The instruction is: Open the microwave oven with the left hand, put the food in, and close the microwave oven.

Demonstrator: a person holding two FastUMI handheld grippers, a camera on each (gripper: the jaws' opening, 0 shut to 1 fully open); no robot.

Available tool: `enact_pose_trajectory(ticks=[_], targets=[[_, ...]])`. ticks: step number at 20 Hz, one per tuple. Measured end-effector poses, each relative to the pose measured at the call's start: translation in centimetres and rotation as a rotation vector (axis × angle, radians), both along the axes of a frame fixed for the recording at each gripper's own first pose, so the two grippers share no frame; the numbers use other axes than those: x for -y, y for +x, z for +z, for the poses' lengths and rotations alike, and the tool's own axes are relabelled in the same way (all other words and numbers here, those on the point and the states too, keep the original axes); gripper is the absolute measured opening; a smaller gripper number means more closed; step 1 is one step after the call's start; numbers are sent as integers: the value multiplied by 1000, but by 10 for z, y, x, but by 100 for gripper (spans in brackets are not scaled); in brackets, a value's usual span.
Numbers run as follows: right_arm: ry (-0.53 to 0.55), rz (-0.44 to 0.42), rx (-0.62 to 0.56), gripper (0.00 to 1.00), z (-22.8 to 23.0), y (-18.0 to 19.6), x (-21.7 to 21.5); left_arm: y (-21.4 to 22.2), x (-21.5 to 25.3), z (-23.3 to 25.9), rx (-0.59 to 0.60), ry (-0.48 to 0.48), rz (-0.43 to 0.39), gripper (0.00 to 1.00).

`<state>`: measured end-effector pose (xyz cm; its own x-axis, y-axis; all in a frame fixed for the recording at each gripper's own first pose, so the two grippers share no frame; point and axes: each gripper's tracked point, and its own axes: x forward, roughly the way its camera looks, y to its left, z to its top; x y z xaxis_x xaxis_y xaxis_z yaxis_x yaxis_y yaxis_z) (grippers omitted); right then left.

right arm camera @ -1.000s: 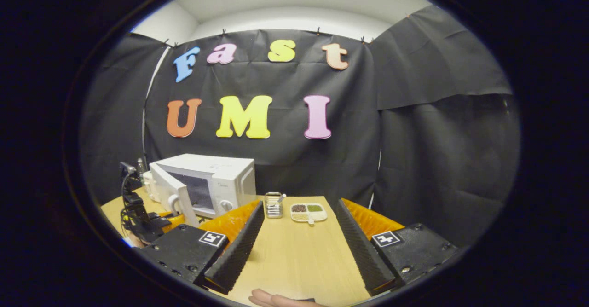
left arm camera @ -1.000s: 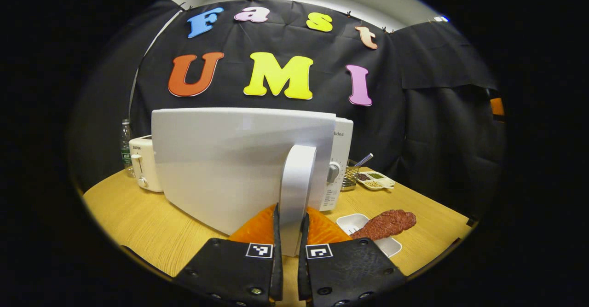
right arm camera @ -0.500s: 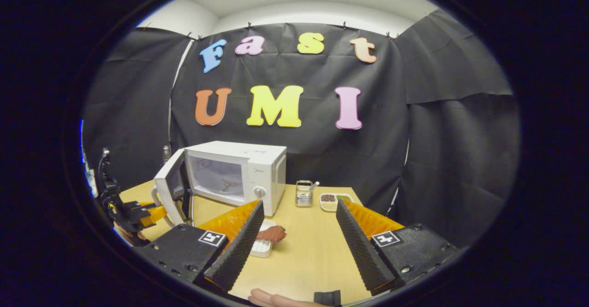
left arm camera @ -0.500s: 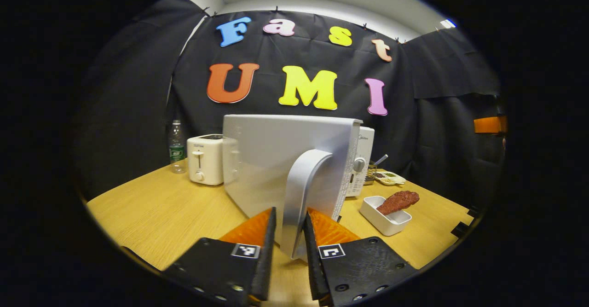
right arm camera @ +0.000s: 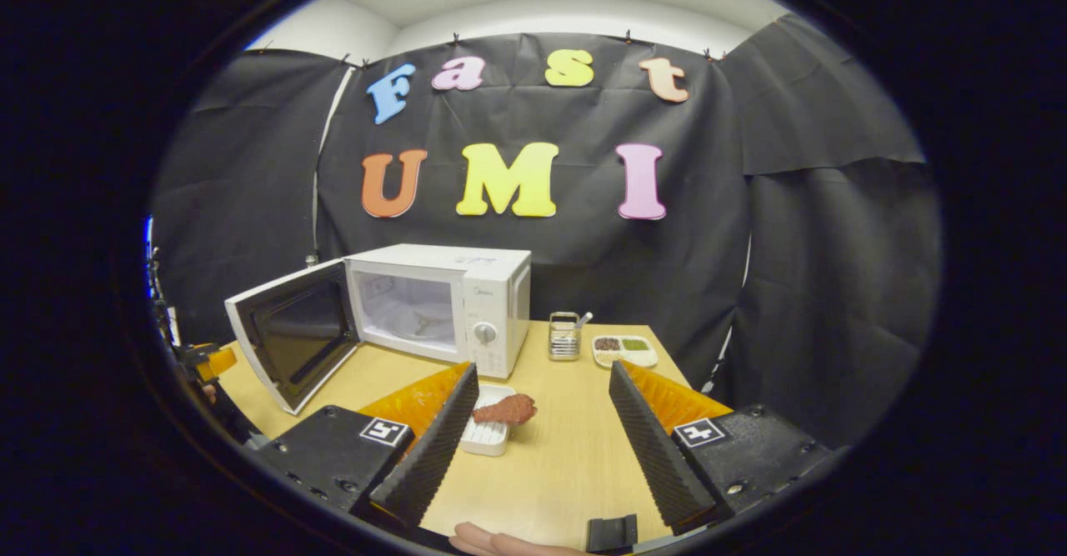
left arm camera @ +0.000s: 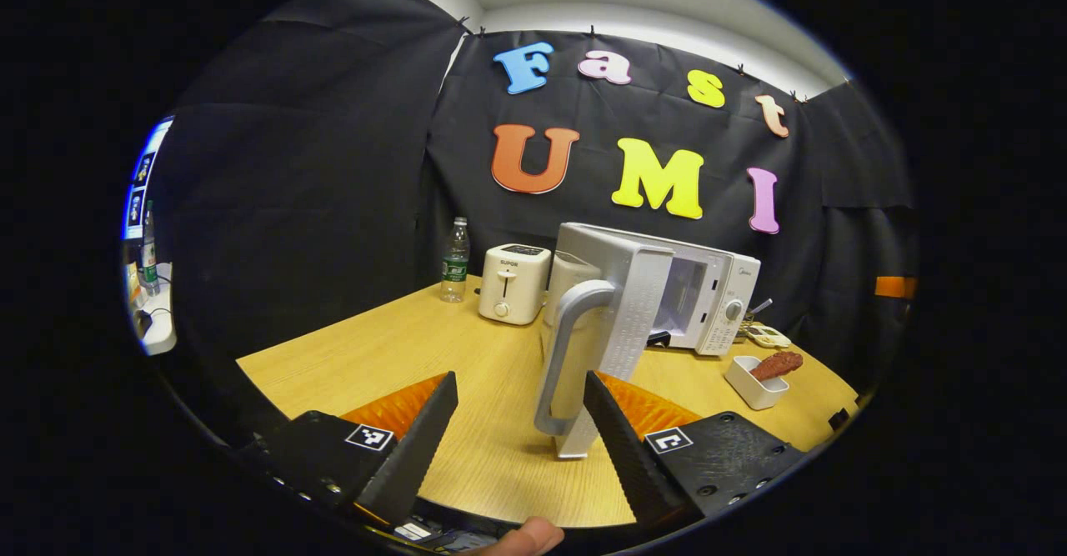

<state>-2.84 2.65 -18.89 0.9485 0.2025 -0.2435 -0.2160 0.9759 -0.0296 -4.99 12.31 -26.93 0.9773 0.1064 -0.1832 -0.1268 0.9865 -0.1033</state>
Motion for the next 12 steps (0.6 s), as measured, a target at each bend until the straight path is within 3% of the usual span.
enact_pose_trajectory(ticks=[3,4,6,11,12], targets=[[19,-1,-1,94,1,5,0,-10,-7,10,-11,-7,8,94],[23,0,-5,100,0,7,-1,-12,-4,17,-5,-7,5,94],[21,0,-17,94,-3,18,0,-13,2,32,13,15,3,94],[32,-11,-122,100,-23,56,4,-1,33,82,57,68,-37,93],[44,0,-148,94,-27,64,1,3,43,95,73,68,-52,93]])
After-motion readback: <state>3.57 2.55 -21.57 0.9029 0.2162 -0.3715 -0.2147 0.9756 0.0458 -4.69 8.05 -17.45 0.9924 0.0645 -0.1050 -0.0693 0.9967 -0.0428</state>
